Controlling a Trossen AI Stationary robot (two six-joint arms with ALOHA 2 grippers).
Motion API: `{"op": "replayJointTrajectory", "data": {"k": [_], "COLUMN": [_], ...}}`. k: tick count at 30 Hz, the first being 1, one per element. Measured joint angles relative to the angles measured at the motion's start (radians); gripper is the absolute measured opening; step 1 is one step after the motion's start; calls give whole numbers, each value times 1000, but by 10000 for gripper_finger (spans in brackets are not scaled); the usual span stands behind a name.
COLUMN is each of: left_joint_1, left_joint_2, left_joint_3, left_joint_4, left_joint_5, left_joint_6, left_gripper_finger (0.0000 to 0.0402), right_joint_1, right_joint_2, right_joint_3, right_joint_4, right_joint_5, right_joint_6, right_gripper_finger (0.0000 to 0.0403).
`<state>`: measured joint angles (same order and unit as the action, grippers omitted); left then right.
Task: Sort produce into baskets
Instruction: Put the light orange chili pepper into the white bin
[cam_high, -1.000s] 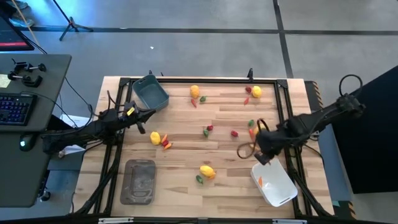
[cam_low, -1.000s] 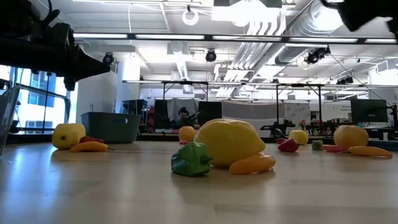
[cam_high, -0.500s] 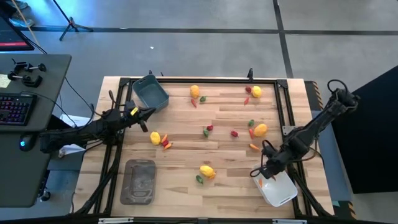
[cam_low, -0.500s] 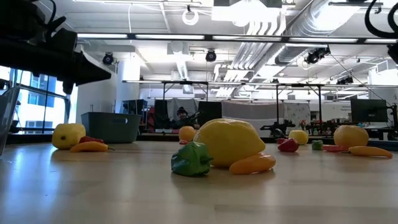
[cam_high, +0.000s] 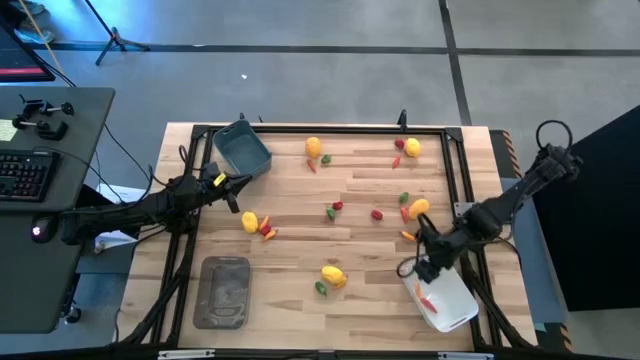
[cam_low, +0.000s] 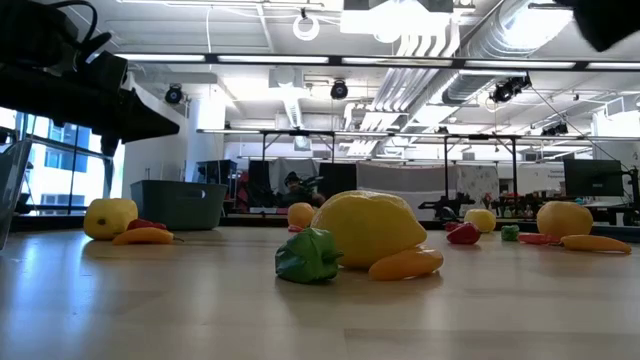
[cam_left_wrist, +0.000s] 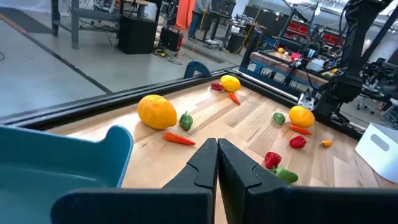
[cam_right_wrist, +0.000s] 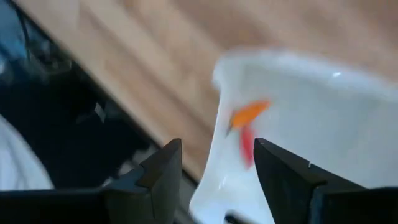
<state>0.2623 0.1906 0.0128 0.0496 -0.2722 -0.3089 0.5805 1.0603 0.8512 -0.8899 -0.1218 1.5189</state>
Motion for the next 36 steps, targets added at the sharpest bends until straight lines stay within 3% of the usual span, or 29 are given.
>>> {"op": "replayJointTrajectory", "data": {"k": [6,15,23,32,36], "left_joint_1": [0,0,0,-1,-1], "left_joint_2": [1,1,1,1,1], "left_joint_3": [0,0,0,0,0], "left_joint_4": [0,0,0,0,0], "left_joint_5": [-1,0,0,18,56], "left_joint_6": [-20,-22,-18,-29,-72], "left_gripper_finger": [0,0,0,0,0], "right_joint_1": [-226,-478,-563,-597,-602], "right_joint_2": [7,113,258,419,472], "right_joint_3": [32,-95,-114,-114,-114], "right_joint_4": [-154,-98,-23,14,33], "right_joint_5": [60,40,46,-2,-22], "right_joint_6": [-270,-723,-910,-1009,-1022], "right_gripper_finger": [193,193,193,192,168]}}
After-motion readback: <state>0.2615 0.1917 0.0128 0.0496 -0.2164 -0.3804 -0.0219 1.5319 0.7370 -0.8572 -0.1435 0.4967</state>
